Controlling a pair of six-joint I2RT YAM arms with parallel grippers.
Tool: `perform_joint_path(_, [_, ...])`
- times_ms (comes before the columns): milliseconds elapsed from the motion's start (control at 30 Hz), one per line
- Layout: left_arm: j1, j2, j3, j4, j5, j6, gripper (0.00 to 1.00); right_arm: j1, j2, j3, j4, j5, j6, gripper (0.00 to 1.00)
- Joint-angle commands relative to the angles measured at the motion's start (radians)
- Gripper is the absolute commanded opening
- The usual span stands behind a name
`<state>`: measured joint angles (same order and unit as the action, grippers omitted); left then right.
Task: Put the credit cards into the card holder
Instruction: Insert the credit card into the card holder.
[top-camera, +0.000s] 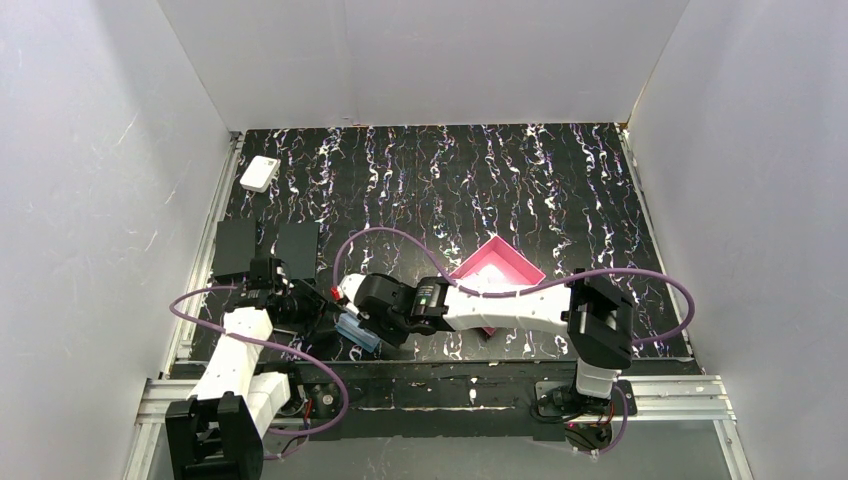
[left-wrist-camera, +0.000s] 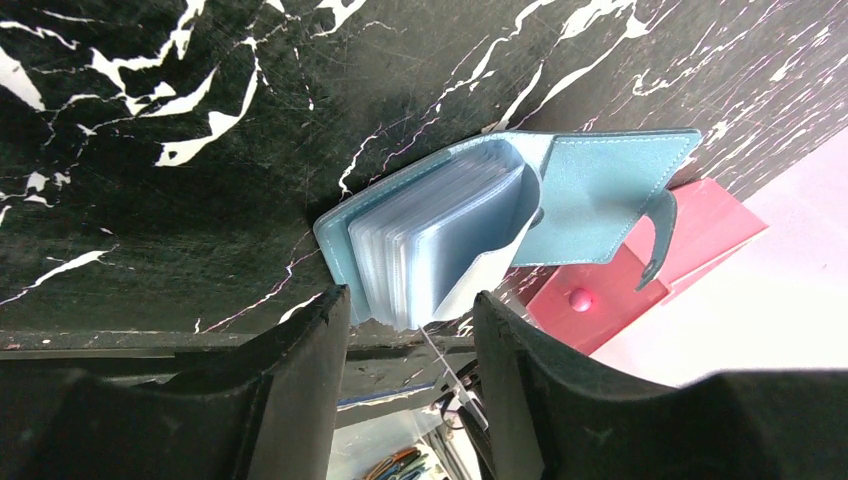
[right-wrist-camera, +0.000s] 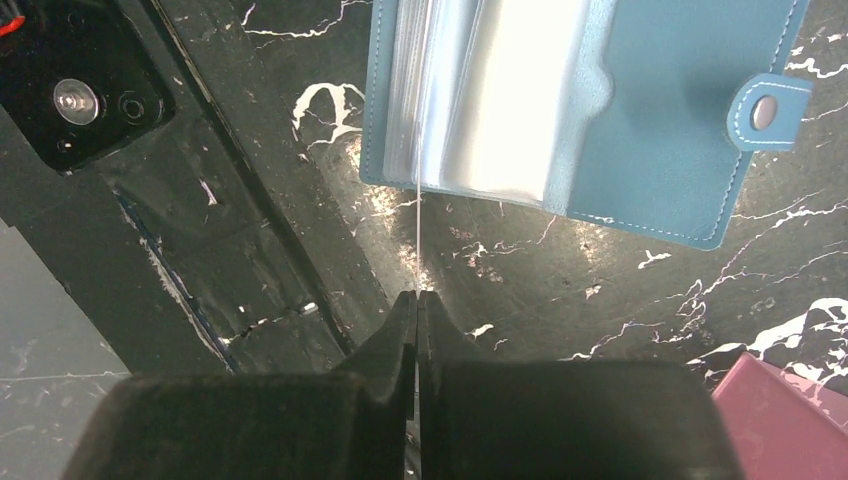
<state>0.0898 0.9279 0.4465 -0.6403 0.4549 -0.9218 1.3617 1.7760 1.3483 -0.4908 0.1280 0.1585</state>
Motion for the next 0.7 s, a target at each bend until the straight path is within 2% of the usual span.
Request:
perform_joint_path(0, [0.005,-0.024,-0.01,-0.023,-0.018,-0.019,0.47,0.01,0.007,0.051,0.015,0.031,0.025,0.01])
perform_joint_path(533, [0.004,-0.029,-0.002,-0.027,-0.017,-0.009,0.47,0.014,0.052,0.079,0.011,0.0,0.026,0.01])
perform_joint_path(667, [0.005,-0.03,-0.002,-0.027,-0.016,-0.009,0.47,0.014,0.063,0.084,-0.006,0.033,0.027,0.01])
